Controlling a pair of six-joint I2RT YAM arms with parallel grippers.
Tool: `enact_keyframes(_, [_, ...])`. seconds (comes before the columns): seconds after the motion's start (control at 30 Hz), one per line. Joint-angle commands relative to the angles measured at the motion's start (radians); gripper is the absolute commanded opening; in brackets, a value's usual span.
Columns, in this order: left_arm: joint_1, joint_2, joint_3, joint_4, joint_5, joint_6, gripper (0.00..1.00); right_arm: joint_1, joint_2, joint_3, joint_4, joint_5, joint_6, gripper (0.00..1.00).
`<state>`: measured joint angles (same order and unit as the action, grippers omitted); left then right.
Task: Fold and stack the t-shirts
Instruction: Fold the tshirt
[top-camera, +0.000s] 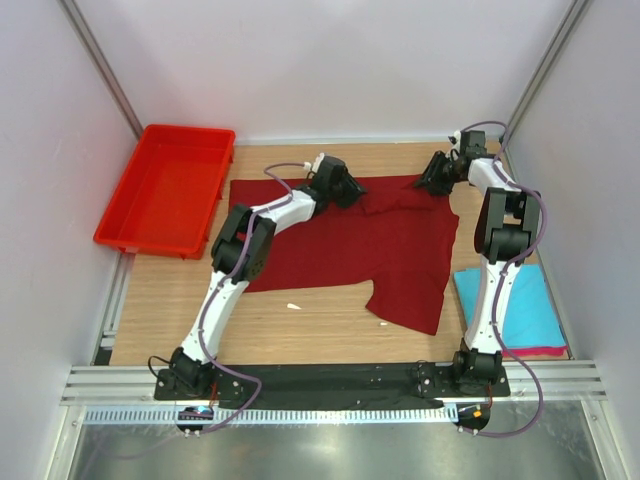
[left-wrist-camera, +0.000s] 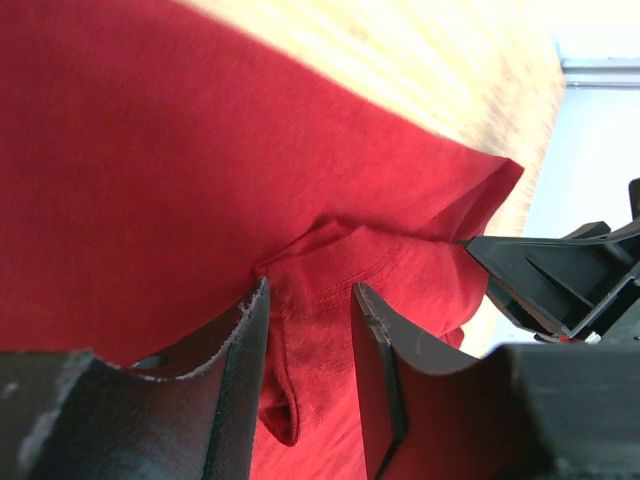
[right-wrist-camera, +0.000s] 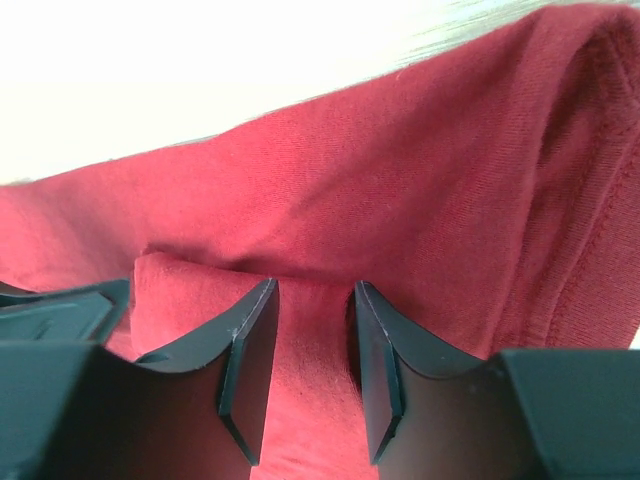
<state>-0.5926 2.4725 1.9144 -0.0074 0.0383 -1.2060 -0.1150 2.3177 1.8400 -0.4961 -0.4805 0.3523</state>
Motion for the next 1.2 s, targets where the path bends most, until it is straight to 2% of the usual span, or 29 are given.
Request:
enact_keyframes(0.0, [-0.007,-0.043,0.011,-0.037,-0.006,-0.039,0.39,-0.003,-0.004,0.030,0.030,-0.018,0.017,0.42])
enact_keyframes(0.27, [-0.019,-0.064,0.005,-0.103,-0.064,-0.041,0.38,-0.002,-0.018,-0.004,0.051,-0.012,0.028,0.42])
enact_keyframes(0.5, [-0.015,0.005,0.077,-0.123,-0.046,-0.037,0.37,-0.003,-0.009,-0.019,0.091,-0.030,0.048,0.42])
enact_keyframes(0.6, [-0.009,0.032,0.113,-0.123,-0.044,-0.040,0.29,-0.003,-0.007,-0.018,0.102,-0.035,0.059,0.34])
enact_keyframes(0.63, [-0.007,0.035,0.127,-0.121,-0.044,-0.027,0.27,-0.002,-0.009,-0.022,0.109,-0.038,0.063,0.26])
enact_keyframes(0.7, [-0.004,0.036,0.136,-0.117,-0.043,-0.006,0.19,-0.003,-0.020,-0.036,0.134,-0.061,0.070,0.19])
enact_keyframes(0.77, [-0.004,0.026,0.140,-0.115,-0.012,0.020,0.12,-0.003,-0.030,-0.048,0.151,-0.067,0.076,0.08])
enact_keyframes(0.83, [-0.004,0.008,0.133,-0.115,0.003,0.037,0.07,-0.003,-0.069,-0.064,0.160,-0.061,0.076,0.01])
enact_keyframes(0.97, [-0.012,-0.052,0.083,-0.114,-0.008,0.085,0.00,-0.002,-0.184,-0.158,0.226,-0.011,0.079,0.01])
enact_keyframes(1.17, [-0.019,-0.115,0.012,-0.097,-0.018,0.137,0.00,-0.003,-0.334,-0.289,0.310,0.049,0.082,0.01])
